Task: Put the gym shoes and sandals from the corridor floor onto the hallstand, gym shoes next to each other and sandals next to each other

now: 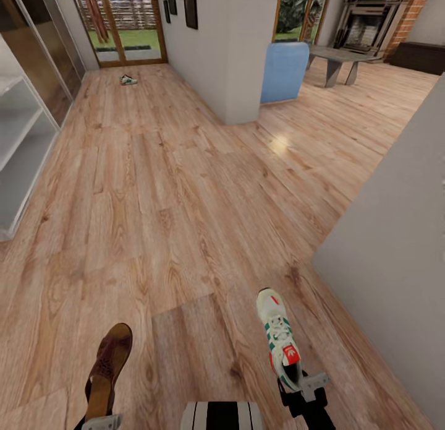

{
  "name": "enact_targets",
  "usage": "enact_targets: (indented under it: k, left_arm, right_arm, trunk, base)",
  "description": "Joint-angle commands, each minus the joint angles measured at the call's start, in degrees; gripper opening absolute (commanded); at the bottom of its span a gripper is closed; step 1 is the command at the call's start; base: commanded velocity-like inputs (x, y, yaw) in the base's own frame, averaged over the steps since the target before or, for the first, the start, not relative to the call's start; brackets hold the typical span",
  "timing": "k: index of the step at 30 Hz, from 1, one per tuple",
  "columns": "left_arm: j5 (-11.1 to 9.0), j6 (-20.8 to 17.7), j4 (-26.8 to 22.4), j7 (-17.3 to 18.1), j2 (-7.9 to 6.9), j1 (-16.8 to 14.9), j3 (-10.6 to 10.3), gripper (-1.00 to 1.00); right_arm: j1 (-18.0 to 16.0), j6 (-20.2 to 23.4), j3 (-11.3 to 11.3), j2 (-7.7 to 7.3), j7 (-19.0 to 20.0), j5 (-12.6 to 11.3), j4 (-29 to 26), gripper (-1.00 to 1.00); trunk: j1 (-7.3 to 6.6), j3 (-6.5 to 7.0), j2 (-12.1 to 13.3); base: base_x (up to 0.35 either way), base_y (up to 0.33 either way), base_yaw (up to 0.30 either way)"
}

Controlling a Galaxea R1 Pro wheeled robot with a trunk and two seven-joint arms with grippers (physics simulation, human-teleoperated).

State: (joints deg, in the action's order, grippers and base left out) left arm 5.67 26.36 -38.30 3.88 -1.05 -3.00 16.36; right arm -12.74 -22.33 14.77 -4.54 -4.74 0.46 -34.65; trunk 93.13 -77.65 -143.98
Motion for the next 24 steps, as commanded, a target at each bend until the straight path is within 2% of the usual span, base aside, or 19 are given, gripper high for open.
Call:
enact_targets:
  k: [1, 5, 11, 15, 19, 24]
  left_arm:
    - [0.8, 0.2, 0.1, 0.3, 0.09, 0.0, 0.4, -1.0]
    - [0.9, 0.2, 0.5, 0.5, 0.36, 0.1, 0.3, -1.0]
    - [0.9, 0.4, -0.7, 0.6, 0.72, 1.9, 0.1, -1.0]
    - [1.2, 3.7, -1.5, 0.8, 1.08, 3.4, 0.1, -1.0]
    - [1.1, 4.8, -1.3, 0.4, 1.22, 4.5, 0.1, -1.0]
    - [1.0, 4.9, -1.0, 0.4, 1.25, 4.8, 0.0, -1.0]
  right_arm:
    - [0.0, -1.0, 0.4, -0.04, -0.7, 0.3, 0.9, -1.0]
    - [0.2, -7.7, 0.4, -0.03, -1.2, 1.0, 6.3, -1.0]
    - [0.3, -12.7, 0.4, 0.02, -1.3, 0.9, 12.6, -1.0]
    - [0.5, -16.9, 0.4, 0.06, -1.3, 0.8, 17.3, -1.0]
    - [0.5, -19.6, 0.4, 0.21, -1.3, 0.7, 19.5, -1.0]
    - [0.5, -20.1, 0.4, 0.23, -1.3, 0.7, 19.8, -1.0]
  trunk:
    - [-0.04, 0.29, 0.0]
    - [-0.14, 1.54, 0.1]
    - [-0.29, 3.41, 0.1]
    - [-0.4, 4.65, 0.2]
    - [-0.5, 5.9, 0.2]
    - [-0.63, 7.45, 0.3]
  base:
    - [0.0, 0.0, 0.0]
    - [0.0, 0.0, 0.0]
    - [0.0, 0.0, 0.0]
    - [0.0, 0.0, 0.0]
    - [0.0, 0.0, 0.0]
    - [0.0, 0.0, 0.0]
